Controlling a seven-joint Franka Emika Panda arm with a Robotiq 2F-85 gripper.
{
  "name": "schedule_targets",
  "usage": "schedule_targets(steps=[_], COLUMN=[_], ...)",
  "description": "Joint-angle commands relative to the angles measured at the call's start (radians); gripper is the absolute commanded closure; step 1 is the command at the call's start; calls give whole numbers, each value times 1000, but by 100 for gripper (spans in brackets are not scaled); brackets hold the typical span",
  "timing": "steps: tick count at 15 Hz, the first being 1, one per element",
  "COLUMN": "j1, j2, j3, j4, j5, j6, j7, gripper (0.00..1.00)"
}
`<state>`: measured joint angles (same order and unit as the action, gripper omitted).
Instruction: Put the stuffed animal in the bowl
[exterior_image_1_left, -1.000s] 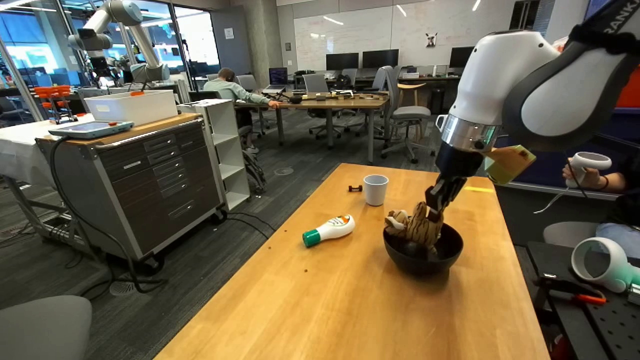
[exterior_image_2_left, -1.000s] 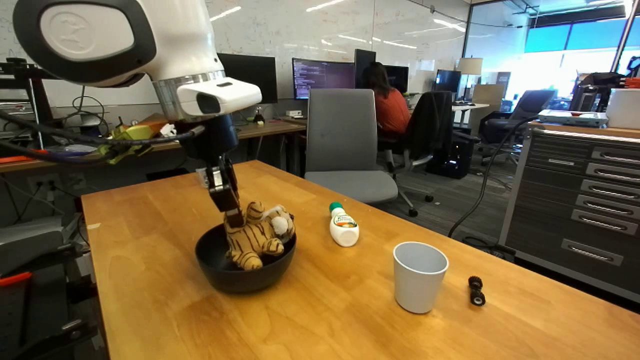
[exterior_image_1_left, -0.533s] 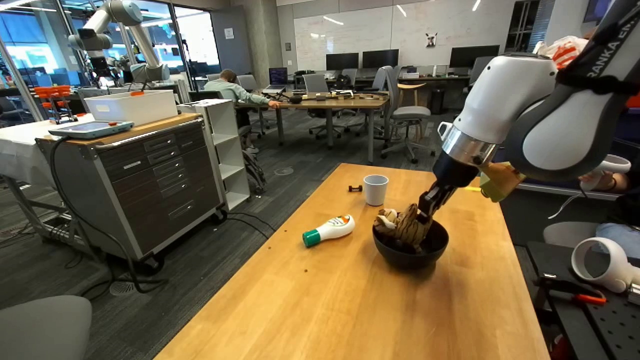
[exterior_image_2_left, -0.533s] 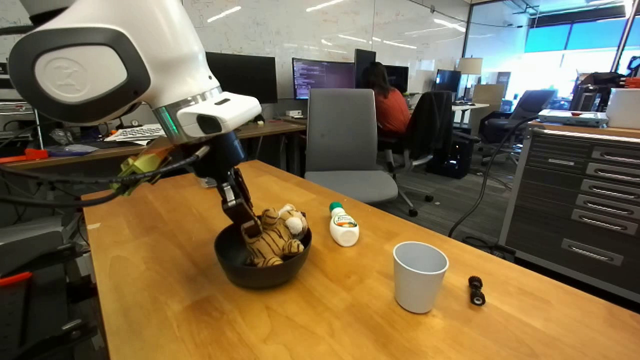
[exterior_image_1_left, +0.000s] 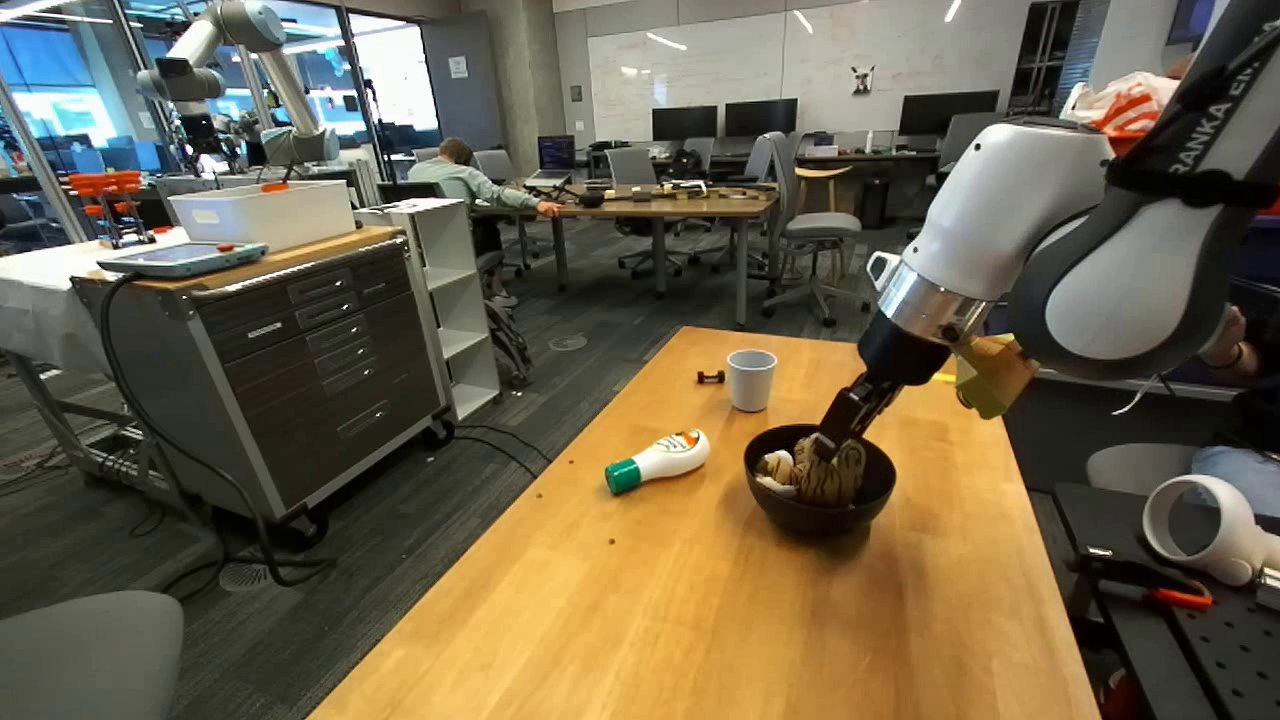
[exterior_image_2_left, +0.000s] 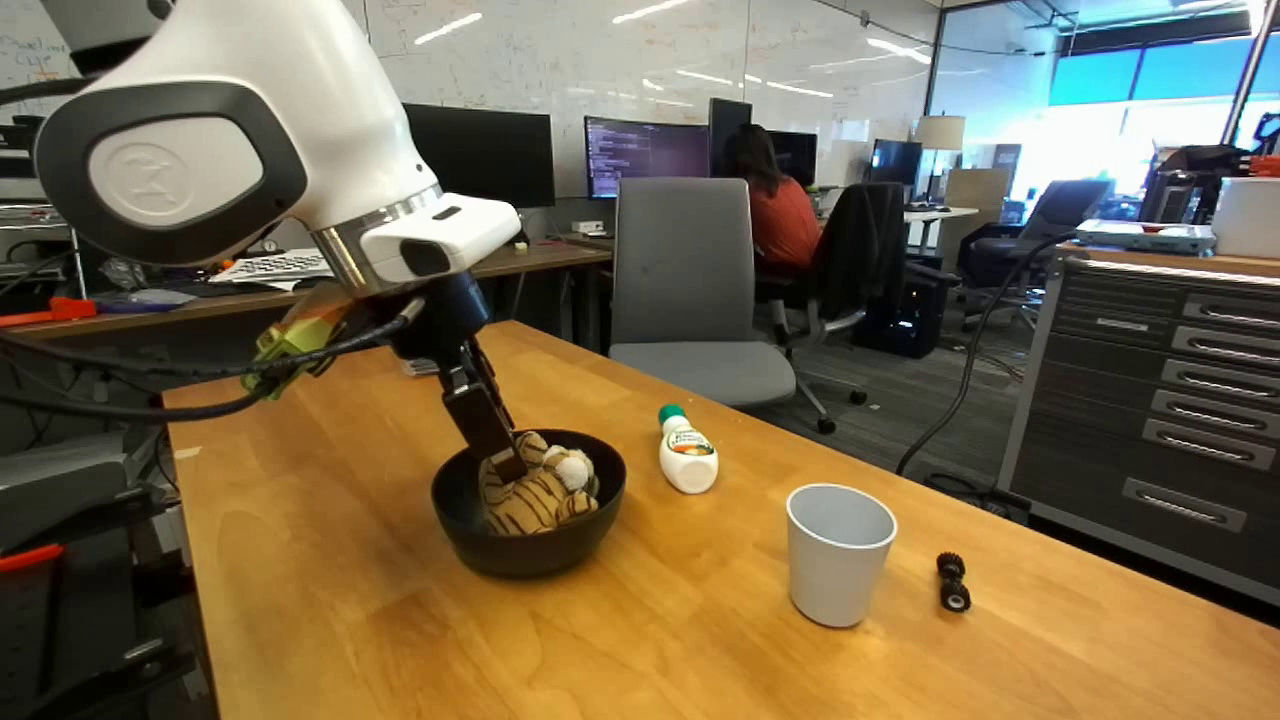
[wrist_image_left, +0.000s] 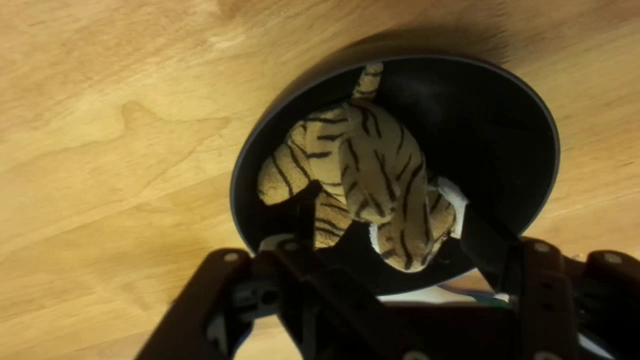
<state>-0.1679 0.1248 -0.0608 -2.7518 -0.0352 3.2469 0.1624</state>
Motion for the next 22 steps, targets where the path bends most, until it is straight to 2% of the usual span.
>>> schedule_targets(steps=[1, 6, 8, 10, 12, 14, 15, 16, 19, 22], j1=[-91, -217, -261, -300, -313, -301, -301, -151, -118, -101], j2=[-42, -75, -92, -110, -162, -248, -297, -336, -447, -523], j3=[129, 341, 411, 483, 521, 488, 459, 279, 144, 62], j4=[1, 5, 5, 6, 7, 9, 2, 9, 47, 87], j5=[-6, 16, 21, 75, 215, 327, 321, 281, 135, 24], j6=[-11, -29, -71, -158, -305, -464, -537, -609, -828, -973], j7=[23, 87, 100, 55, -66, -187, -205, -196, -157, -158], gripper=[0, 0, 1, 0, 0, 0, 0, 0, 0, 0])
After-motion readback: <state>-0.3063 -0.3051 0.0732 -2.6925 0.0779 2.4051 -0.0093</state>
